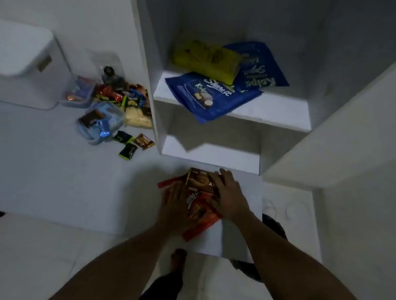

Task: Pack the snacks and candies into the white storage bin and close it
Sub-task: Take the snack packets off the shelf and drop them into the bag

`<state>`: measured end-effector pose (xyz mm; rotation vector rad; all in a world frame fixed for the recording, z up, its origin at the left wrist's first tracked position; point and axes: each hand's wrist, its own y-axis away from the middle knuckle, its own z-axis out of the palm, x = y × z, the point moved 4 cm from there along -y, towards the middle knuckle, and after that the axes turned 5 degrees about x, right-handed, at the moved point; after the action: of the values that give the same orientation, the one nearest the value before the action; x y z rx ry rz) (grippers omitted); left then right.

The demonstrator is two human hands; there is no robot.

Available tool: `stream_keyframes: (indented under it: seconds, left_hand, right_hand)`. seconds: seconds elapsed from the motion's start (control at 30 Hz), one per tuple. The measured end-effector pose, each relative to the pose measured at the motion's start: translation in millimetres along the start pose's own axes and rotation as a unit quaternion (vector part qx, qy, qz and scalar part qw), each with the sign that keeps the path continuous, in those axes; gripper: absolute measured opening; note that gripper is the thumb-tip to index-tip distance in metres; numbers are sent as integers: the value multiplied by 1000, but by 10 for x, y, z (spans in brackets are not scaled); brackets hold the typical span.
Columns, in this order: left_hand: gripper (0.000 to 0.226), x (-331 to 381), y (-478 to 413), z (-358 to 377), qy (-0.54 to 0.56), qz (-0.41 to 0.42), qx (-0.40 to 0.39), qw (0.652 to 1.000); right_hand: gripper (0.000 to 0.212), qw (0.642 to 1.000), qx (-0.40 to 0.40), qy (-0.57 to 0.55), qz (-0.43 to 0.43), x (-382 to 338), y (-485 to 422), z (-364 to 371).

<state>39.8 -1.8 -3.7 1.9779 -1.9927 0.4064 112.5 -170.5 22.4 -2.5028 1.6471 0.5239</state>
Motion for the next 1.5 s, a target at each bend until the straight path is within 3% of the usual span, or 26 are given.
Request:
stream_keyframes:
  seconds: [0.13, 0.37, 0.57, 0.73, 0.87, 1.17, 1.37, 1.5]
  left_hand:
    - [113, -116, -133, 138, 25, -26, -37, 999]
    - [122, -169, -116, 322, 49, -9, -75, 996]
    - [95, -35, -216, 186, 48, -39, -54, 997]
    - [75, 214, -330, 29, 69, -8, -59, 996]
    - [71, 671, -462, -27, 71, 8, -94, 993]
    - [45, 2281, -277, 342, 229, 43, -77, 969]
    - [14, 3054, -96, 1003, 254, -10, -65, 965]
    - [14, 3241, 99, 1385, 274, -68, -69, 957]
  right_hand:
    - [88, 999, -36, 21, -7, 62, -100, 47]
    - [68, 999, 4, -15, 52, 214, -64, 12]
    - [77, 992, 51, -66, 94, 393, 106, -92]
    - [71, 981, 104, -112, 121, 583, 399, -307]
    - [70, 967, 154, -131, 157, 901, 747, -548]
    - [65, 950, 176, -134, 219, 2128, 1784, -891]
    - [66, 944, 133, -152, 263, 2977, 2330, -797]
    - [64, 942, 84, -163, 279, 3330, 2627, -510]
